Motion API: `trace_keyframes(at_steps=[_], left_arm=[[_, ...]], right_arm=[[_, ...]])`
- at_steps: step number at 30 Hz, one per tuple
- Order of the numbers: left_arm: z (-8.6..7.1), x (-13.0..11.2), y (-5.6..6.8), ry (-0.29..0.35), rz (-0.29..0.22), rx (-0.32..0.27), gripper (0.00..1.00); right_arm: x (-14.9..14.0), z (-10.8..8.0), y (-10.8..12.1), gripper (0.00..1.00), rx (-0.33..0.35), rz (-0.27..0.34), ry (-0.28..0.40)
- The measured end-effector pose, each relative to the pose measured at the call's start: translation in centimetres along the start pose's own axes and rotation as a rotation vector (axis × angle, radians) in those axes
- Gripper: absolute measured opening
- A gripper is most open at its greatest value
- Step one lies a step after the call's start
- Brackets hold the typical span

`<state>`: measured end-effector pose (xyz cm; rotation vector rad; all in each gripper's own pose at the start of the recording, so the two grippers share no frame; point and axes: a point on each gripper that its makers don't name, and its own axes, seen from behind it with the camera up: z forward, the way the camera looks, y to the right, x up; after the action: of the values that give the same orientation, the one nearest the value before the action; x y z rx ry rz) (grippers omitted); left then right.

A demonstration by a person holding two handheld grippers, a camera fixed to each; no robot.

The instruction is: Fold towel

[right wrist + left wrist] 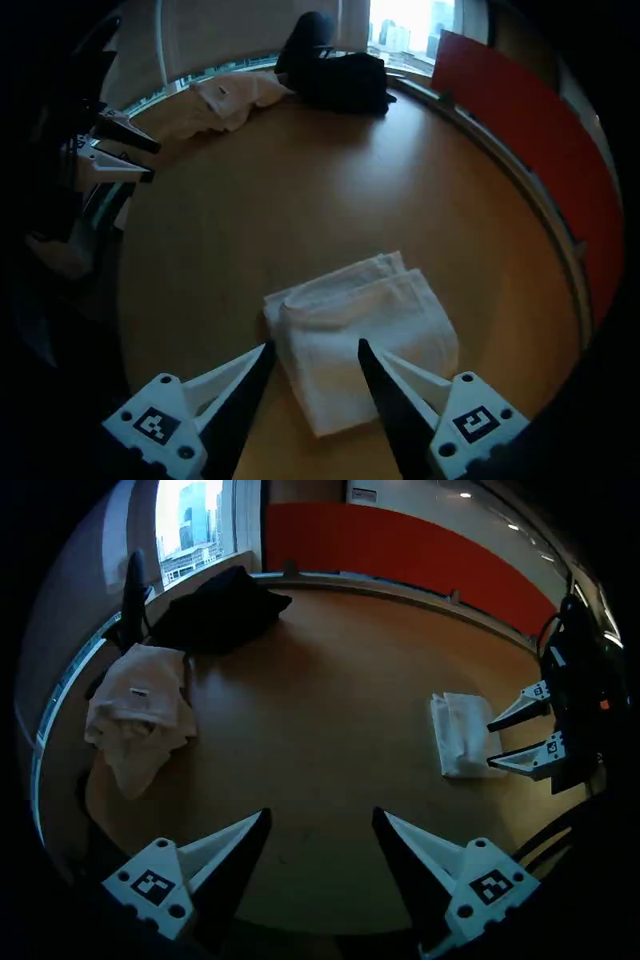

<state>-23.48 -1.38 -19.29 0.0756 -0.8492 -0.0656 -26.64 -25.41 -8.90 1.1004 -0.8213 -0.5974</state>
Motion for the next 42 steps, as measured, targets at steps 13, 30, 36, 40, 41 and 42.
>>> trace_keyframes(at_steps=[13, 30, 36, 40, 41, 42], left_arm=[[0.2, 0.4, 0.4, 0.002, 0.013, -0.007, 0.94], [0.2, 0.3, 0.6, 0.003, 0.019, -0.010, 0.94], [0.2, 0.3, 0.8, 0.002, 0.018, -0.014, 0.94], [0.1, 0.2, 0.8, -0.002, 0.022, -0.012, 0.94], [0.1, 0.2, 0.8, -0.003, 0.024, -0.011, 0.94], [0.1, 0.2, 0.8, -0.003, 0.025, -0.011, 0.94]], right_arm=[[-4.3, -1.2, 0.4, 0.79, -0.050, 0.081, -0.040], [-8.7, -0.5, 0.6, 0.72, -0.104, 0.146, -0.109], [-9.1, 0.1, 0.7, 0.57, -0.105, 0.180, -0.102], [-9.1, 0.2, 0.6, 0.49, -0.098, 0.197, -0.094], [-9.1, 0.3, 0.5, 0.46, -0.096, 0.200, -0.093], [-9.1, 0.3, 0.5, 0.43, -0.094, 0.204, -0.091]])
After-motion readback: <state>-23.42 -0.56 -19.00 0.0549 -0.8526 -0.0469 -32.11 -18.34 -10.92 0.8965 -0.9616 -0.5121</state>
